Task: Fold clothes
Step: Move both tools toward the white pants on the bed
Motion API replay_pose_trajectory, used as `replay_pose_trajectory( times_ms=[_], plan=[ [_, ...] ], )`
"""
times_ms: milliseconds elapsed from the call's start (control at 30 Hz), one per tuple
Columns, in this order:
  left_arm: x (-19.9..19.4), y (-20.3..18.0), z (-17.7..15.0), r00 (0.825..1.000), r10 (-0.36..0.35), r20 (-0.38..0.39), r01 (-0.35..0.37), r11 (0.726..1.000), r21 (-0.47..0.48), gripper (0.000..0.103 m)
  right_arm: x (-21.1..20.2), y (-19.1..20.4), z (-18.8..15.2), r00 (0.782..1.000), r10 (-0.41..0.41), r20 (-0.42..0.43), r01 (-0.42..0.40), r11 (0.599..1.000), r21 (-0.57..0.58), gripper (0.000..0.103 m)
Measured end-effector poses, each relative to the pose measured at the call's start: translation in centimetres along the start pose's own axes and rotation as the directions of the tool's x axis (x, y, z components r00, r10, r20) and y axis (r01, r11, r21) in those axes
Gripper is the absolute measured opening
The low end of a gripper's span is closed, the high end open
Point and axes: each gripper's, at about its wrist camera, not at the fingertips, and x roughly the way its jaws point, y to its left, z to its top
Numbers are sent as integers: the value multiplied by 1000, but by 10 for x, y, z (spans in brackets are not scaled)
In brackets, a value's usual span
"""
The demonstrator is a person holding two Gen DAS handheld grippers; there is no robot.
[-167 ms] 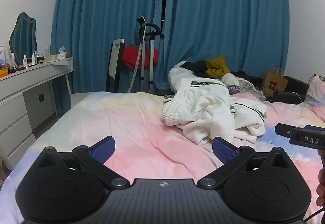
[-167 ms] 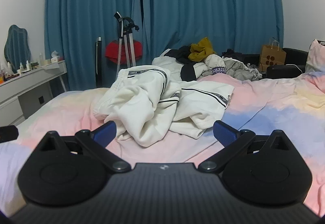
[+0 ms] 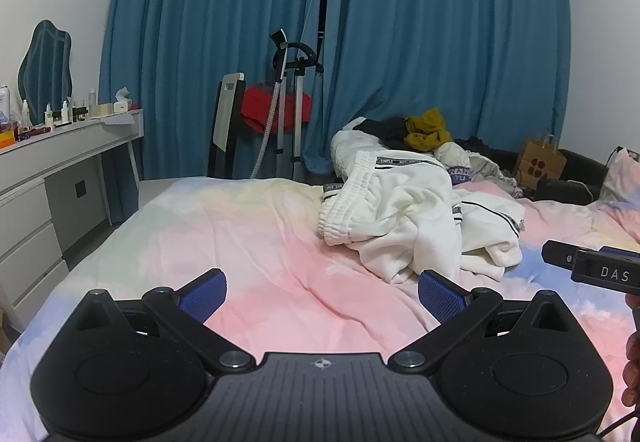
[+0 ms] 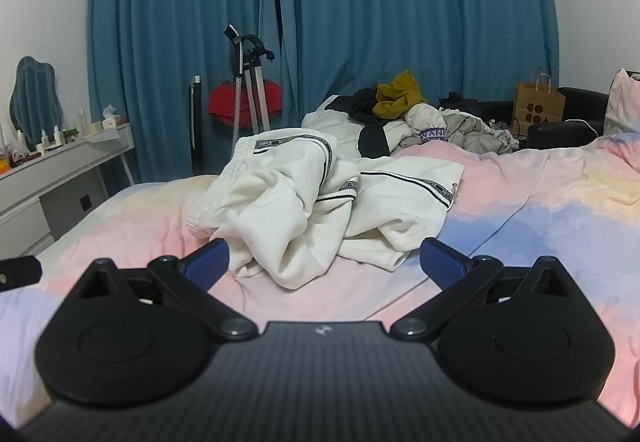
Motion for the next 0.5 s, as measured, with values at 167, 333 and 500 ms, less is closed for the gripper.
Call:
replay_pose_trajectory(
  times_ms=[167,333,500],
  plan=[
    [-6,-8,-5,1000,13,-3,-12,999,30,103,-1,5,-1,1000,-2,23,2,1000,-22,103],
    [-2,-9,-5,1000,11,-3,-11,1000,29,103,-1,4,1,999,21,28,-21,1000,7,103],
    [2,-10,-6,1000,23,-10,-23,999,32,103,-3,3,-1,999,9,52,-10,1000,5,103]
  ],
)
